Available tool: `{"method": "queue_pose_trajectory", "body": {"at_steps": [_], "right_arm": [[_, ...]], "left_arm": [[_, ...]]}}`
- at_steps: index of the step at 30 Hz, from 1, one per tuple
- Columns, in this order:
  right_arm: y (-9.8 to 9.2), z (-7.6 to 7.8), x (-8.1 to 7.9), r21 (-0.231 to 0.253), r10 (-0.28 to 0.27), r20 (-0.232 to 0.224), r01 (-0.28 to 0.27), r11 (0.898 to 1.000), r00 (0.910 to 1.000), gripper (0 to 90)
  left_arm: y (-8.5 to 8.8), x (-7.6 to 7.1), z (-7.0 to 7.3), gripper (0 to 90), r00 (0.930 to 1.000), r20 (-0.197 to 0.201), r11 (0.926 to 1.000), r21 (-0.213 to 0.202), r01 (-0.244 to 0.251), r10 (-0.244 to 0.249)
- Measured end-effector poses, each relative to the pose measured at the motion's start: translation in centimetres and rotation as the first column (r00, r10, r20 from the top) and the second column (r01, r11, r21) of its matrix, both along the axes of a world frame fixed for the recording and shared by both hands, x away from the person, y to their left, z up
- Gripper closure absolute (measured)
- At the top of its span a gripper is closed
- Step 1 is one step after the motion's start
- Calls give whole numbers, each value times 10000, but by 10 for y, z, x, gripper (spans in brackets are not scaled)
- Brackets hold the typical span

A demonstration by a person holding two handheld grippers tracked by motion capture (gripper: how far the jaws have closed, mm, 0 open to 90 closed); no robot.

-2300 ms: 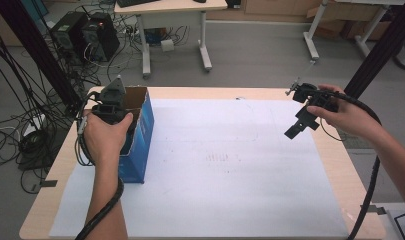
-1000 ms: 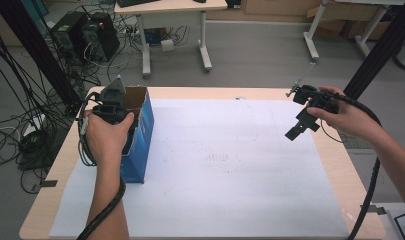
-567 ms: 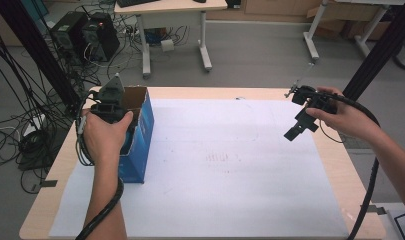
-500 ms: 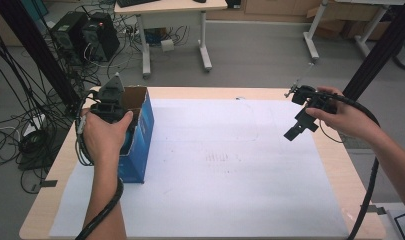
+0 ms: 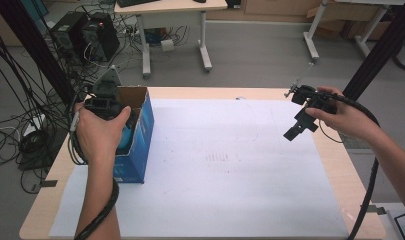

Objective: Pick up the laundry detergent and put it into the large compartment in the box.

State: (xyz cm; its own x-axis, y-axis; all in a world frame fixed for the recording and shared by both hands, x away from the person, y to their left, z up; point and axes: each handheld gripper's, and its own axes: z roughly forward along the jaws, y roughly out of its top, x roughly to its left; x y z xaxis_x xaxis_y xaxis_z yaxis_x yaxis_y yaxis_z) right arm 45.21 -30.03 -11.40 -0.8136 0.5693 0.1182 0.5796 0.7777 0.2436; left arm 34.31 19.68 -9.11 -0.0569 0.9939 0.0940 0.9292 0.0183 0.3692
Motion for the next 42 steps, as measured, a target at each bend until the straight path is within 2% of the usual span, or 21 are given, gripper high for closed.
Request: {"method": "queue_pose_trajectory", "body": {"at_steps": [3, 9, 10, 15, 23, 24, 26, 30, 34, 35, 42], "right_arm": [[1, 2, -2, -8, 13, 27, -13, 10000, 10000, 36], [1, 3, -5, 15, 67, 102, -67, 10000, 9999, 36], [1, 4, -5, 2, 65, 96, -65, 10000, 9999, 36], [-2, 7, -9, 80, 13, 198, -15, 10000, 9998, 36], [-5, 10, -11, 138, 39, 278, -43, 9999, 9996, 36], [-6, 10, -12, 148, 9, 299, -13, 9999, 9996, 36], [-6, 10, -12, 154, 27, 309, -31, 9999, 9995, 35], [-7, 11, -12, 145, 18, 300, -23, 9999, 9995, 35], [-9, 12, -14, 173, 5, 389, -12, 9999, 9992, 32], [-7, 12, -15, 85, 140, 451, -144, 9999, 9989, 33], [-7, 10, -14, 88, 208, 371, -211, 9997, 9991, 33]], "left_arm": [[-1, -6, 5, 174, 9999, 161, 10000, 11, -12, 12], [-5, -20, 13, 102, 9970, 767, 9999, 75, 129, -134], [-7, -24, 16, 97, 9954, 941, 9998, 122, 184, -195], [-15, -28, 21, 90, 9927, 1129, 9989, 249, 409, -435], [-36, -36, 30, 71, 9803, 1599, 9932, 231, 1141, -1163], [-43, -35, 31, 71, 9777, 1625, 9911, 260, 1302, -1327], [-45, -34, 32, 70, 9772, 1605, 9903, 254, 1368, -1391], [-58, -31, 33, 66, 9712, 1596, 9843, 287, 1743, -1767], [-71, -27, 34, 65, 9649, 1504, 9766, 387, 2118, -2152], [-75, -25, 34, 65, 9613, 1471, 9725, 392, 2296, -2329], [-86, -20, 31, 64, 9565, 1330, 9657, 410, 2566, -2598]]}}
